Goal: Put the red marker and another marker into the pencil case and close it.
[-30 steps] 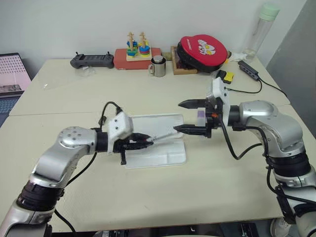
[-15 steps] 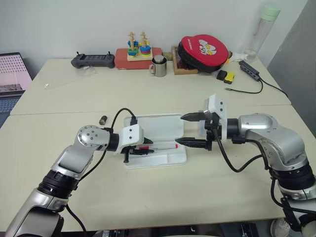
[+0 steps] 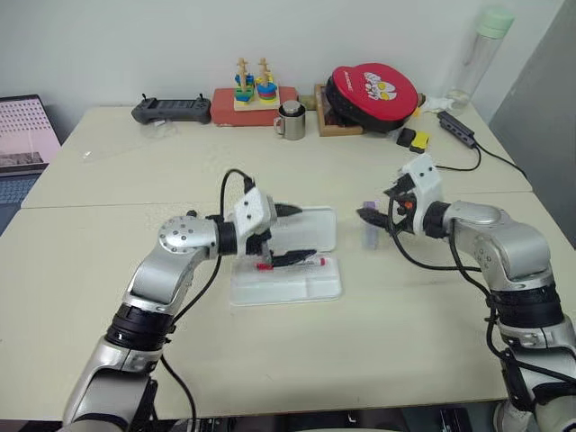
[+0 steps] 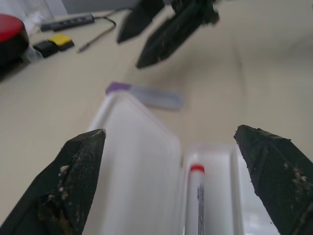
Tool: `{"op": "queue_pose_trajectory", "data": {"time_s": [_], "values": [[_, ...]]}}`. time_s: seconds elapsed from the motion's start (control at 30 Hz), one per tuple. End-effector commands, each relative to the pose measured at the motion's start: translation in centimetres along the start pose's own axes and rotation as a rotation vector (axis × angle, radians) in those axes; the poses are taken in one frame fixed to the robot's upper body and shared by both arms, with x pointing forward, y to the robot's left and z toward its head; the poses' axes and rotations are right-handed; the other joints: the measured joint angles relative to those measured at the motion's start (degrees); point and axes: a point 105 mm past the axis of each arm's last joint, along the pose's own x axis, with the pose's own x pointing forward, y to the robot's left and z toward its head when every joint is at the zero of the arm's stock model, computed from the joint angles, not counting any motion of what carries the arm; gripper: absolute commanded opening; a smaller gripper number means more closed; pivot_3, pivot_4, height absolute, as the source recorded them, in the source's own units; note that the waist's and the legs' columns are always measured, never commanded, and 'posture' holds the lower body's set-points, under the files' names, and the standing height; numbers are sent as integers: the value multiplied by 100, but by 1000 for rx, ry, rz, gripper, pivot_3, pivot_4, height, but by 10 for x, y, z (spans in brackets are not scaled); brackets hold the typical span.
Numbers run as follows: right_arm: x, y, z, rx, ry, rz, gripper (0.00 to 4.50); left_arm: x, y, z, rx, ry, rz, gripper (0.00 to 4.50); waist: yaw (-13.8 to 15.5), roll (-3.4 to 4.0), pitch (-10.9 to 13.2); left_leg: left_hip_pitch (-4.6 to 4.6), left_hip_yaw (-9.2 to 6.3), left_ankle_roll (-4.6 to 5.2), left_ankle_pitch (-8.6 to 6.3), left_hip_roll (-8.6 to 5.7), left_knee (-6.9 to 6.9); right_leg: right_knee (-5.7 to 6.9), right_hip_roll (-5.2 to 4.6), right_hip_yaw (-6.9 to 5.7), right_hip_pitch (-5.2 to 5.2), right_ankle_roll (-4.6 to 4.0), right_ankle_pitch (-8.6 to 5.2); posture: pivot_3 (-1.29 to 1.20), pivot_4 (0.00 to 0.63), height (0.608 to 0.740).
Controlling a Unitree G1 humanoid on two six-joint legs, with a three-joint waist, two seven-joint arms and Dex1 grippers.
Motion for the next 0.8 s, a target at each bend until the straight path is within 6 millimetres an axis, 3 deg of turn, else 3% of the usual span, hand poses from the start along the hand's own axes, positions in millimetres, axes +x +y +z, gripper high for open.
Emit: {"op": "queue_pose_trajectory", "data": {"time_s": [0.03,0.27,0.43,0.57,0.8], "values": [[5,2,-1,73,6,-109,4500,9,3,21,-11,-84,50,4485,-23,0,0,0,0,0,0,1,0,0,0,0,0,0,0,0,150,740],[18,34,-22,123,86,-122,4500,21,1,29,-19,-107,72,4485,-22,2,-1,1,2,0,0,-1,2,2,1,5,0,0,0,0,150,740],[24,26,-48,14,184,-221,4500,25,4,31,-15,-111,88,4485,-11,0,-3,4,-1,0,0,-6,3,0,1,2,4,2,2,0,150,740],[25,19,-51,15,188,-246,3876,25,4,32,-8,-114,95,4500,-22,1,-4,8,4,0,0,-3,2,0,2,5,6,2,2,0,150,740],[24,12,-50,35,173,-268,2081,23,6,33,3,-114,102,4500,-9,1,-5,8,1,0,0,-5,4,-1,1,3,9,3,2,0,150,740]]}}
